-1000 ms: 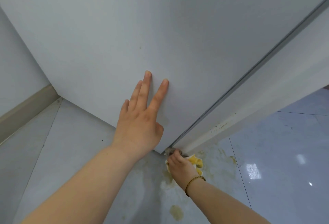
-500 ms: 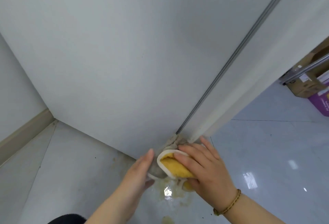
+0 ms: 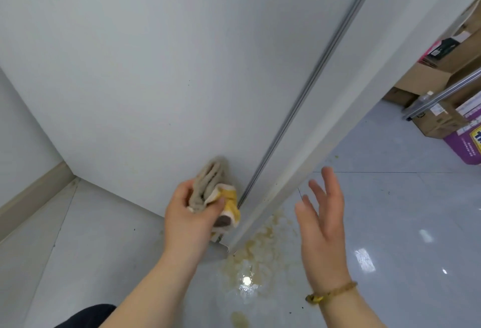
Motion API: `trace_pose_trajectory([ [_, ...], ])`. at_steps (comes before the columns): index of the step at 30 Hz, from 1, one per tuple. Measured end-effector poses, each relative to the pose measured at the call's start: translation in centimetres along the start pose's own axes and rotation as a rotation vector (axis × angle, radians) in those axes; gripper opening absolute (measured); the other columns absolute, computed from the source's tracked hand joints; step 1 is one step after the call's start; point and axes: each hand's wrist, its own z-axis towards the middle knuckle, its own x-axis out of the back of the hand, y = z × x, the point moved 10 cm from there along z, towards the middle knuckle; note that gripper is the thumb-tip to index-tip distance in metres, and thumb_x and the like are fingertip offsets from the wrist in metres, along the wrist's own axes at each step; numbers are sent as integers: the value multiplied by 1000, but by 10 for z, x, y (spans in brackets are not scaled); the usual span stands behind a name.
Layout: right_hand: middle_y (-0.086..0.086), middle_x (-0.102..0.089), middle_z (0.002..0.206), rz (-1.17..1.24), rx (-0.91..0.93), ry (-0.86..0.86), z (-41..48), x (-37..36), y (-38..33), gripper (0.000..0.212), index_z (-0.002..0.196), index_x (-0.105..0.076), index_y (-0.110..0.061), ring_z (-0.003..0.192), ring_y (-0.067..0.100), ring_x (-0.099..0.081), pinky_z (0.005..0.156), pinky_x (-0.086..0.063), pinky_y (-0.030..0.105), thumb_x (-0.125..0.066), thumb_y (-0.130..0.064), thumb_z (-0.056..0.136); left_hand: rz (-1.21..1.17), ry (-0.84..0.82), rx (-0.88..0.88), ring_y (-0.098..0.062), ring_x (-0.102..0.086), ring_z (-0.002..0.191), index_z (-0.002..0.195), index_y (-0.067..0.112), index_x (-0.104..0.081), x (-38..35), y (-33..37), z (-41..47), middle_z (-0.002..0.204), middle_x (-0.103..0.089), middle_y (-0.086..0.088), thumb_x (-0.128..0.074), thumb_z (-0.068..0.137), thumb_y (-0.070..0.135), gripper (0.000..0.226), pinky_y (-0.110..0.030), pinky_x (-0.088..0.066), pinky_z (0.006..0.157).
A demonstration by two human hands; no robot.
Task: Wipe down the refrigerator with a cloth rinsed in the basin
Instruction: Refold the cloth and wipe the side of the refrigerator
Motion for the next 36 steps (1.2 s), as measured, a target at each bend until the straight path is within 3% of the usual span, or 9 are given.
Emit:
trace_pose_trajectory([
  [3, -24, -46, 134, 127, -167, -123, 22, -12, 9, 62, 139, -34, -32, 116, -13, -46, 96, -44, 15, -50, -11, 83, 118, -143, -209, 6, -57, 58, 74, 32, -52, -47, 35, 0, 73, -57, 13, -69, 70, -8, 43, -16, -52, 60],
  [5, -17, -49, 135, 160, -206, -146, 23, -11, 11, 66, 139, -37, -26, 122, -7, -45, 103, -42, 25, -48, -6, 77, 263, -231, -432, 12, -55, 73, 73, 35, -54, -76, 52, -10, 78, -56, 19, -69, 69, 4, 34, -7, -45, 74],
  [8, -21, -48, 135, 152, -221, -155, 20, -8, 17, 75, 139, -37, -29, 126, -6, -40, 107, -38, 29, -42, -10, 67, 346, -304, -597, 14, -46, 92, 105, 31, -57, -91, 45, -21, 96, -55, 15, -53, 68, 30, 36, 2, -35, 81],
  [15, -24, -51, 120, 170, -146, -124, 16, -17, 4, 81, 135, -36, -28, 99, -20, -53, 74, -46, 3, -39, 0, 59, 579, -382, -211, -18, -57, 103, 105, 9, -69, -66, -66, 0, 86, -46, 21, -54, 80, -4, 32, -2, -34, 75],
  [20, -25, -49, 127, 118, -122, -112, 17, -15, 9, 83, 137, -34, -30, 116, -14, -45, 94, -41, 6, -39, -1, 60, 290, -396, -346, 20, -49, 82, 100, 8, -70, -86, -5, -9, 89, -50, 20, -54, 74, 1, 31, 0, -37, 72],
  [24, -25, -44, 132, 116, -92, -87, 15, -16, 13, 88, 141, -29, -26, 120, -12, -43, 99, -40, 11, -37, 3, 58, 200, -376, -302, 17, -52, 84, 103, 26, -58, -79, -22, -5, 93, -49, 19, -51, 73, -17, 53, 1, -42, 61],
  [29, -19, -44, 134, 130, -60, -85, 15, -16, 13, 89, 142, -29, -21, 123, -8, -42, 105, -38, 18, -34, 7, 57, 412, -301, -110, -10, -48, 91, 108, 3, -66, -59, -86, 4, 93, -51, 11, -47, 76, -18, 42, 7, -32, 68],
  [34, -21, -45, 132, 143, -77, -74, 15, -13, 11, 88, 138, -32, -24, 124, -8, -41, 107, -38, 25, -34, 7, 56, 208, -325, -211, 5, -55, 70, 89, 32, -65, -74, -33, -13, 85, -50, 18, -48, 77, -13, 50, -2, -42, 57],
  [36, -17, -46, 135, 145, -79, -80, 14, -15, 10, 87, 140, -32, -23, 125, -4, -43, 109, -37, 33, -37, 7, 58, 149, -334, -323, 10, -54, 73, 94, 26, -70, -85, 4, -18, 87, -50, 21, -51, 73, 2, 37, -4, -44, 59],
])
